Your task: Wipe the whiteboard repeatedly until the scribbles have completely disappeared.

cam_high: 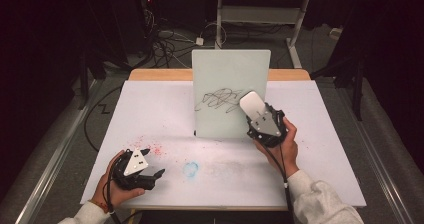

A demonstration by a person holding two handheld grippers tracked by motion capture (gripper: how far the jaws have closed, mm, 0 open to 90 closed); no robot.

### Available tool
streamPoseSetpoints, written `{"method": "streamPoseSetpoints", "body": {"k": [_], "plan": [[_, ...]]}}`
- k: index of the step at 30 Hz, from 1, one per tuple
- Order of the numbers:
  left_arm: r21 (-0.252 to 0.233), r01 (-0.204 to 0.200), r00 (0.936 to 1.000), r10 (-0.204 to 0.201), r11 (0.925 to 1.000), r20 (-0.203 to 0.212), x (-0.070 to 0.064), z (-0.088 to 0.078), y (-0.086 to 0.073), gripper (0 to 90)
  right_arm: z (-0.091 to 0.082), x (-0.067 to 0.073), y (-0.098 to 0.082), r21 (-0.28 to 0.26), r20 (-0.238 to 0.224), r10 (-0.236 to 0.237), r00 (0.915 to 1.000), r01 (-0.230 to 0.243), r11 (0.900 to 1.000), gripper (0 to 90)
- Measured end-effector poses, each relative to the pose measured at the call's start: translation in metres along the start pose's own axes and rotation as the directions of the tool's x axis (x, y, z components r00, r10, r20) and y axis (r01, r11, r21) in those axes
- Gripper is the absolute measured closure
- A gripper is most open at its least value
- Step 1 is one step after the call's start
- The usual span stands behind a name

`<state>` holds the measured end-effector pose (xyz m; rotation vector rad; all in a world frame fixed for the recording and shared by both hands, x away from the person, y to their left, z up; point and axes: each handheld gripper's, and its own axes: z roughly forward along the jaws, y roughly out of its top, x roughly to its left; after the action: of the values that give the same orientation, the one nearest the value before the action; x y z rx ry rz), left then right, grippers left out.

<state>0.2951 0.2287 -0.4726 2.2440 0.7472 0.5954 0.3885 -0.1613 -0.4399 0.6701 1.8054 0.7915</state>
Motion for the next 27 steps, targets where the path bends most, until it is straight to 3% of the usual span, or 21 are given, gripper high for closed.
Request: {"method": "streamPoseSetpoints", "body": {"k": [3, 6, 8, 13, 14, 16, 19, 22, 23, 25, 27], "plan": [[-0.004, -0.013, 0.9999, 0.013, 0.9999, -0.005, 0.0, 0.0, 0.0, 17.9, 0.002, 0.022, -0.001, 0.021, -0.06, -0.057, 0.9966, 0.058, 0.998, 31.2], [-0.001, -0.002, 1.0, 0.002, 1.0, 0.001, 0.0, 0.0, 0.0, 17.9, 0.004, 0.038, 0.0, 0.03, -0.099, -0.111, 0.989, 0.114, 0.993, 31.2], [-0.006, -0.01, 0.9999, 0.01, 0.9999, -0.004, 0.001, 0.0, 0.0, 17.9, 0.005, 0.044, 0.001, 0.026, -0.12, -0.128, 0.9845, 0.132, 0.991, 31.2], [0.0, -0.005, 1.0, 0.005, 1.0, 0.001, 0.0, 0.0, 0.0, 17.9, 0.006, 0.048, 0.003, 0.024, -0.12, -0.149, 0.9815, 0.153, 0.988, 31.2], [0.0, -0.004, 1.0, 0.004, 1.0, 0.001, 0.0, -0.001, 0.0, 17.9, 0.006, 0.047, 0.004, 0.023, -0.117, -0.161, 0.9801, 0.164, 0.986, 31.2], [-0.001, -0.003, 1.0, 0.003, 1.0, 0.0, 0.0, -0.001, -0.001, 17.9, 0.005, 0.041, 0.007, 0.014, -0.083, -0.147, 0.9856, 0.149, 0.989, 31.2], [-0.004, -0.015, 0.9999, 0.015, 0.9999, -0.005, 0.001, 0.0, 0.0, 17.9, 0.004, 0.023, 0.011, -0.001, -0.015, -0.091, 0.9957, 0.091, 0.996, 31.2], [-0.003, -0.016, 0.9999, 0.016, 0.9999, -0.004, 0.001, 0.0, 0.0, 17.9, 0.003, 0.007, 0.012, -0.001, 0.052, -0.039, 0.9979, 0.039, 0.999, 31.2], [-0.003, -0.016, 0.9999, 0.016, 0.9999, -0.003, 0.0, 0.0, 0.0, 17.9, 0.003, 0.004, 0.012, 0.001, 0.055, -0.035, 0.9979, 0.035, 0.999, 31.2], [-0.001, -0.019, 0.9998, 0.019, 0.9998, -0.004, 0.0, 0.001, 0.0, 17.9, 0.003, 0.008, 0.012, 0.008, 0.066, -0.042, 0.9969, 0.042, 0.999, 31.2], [0.0, -0.02, 0.9998, 0.02, 0.9998, -0.004, 0.0, 0.001, 0.001, 17.9, 0.004, 0.016, 0.011, 0.01, 0.047, -0.063, 0.9969, 0.063, 0.998, 31.2]]}}
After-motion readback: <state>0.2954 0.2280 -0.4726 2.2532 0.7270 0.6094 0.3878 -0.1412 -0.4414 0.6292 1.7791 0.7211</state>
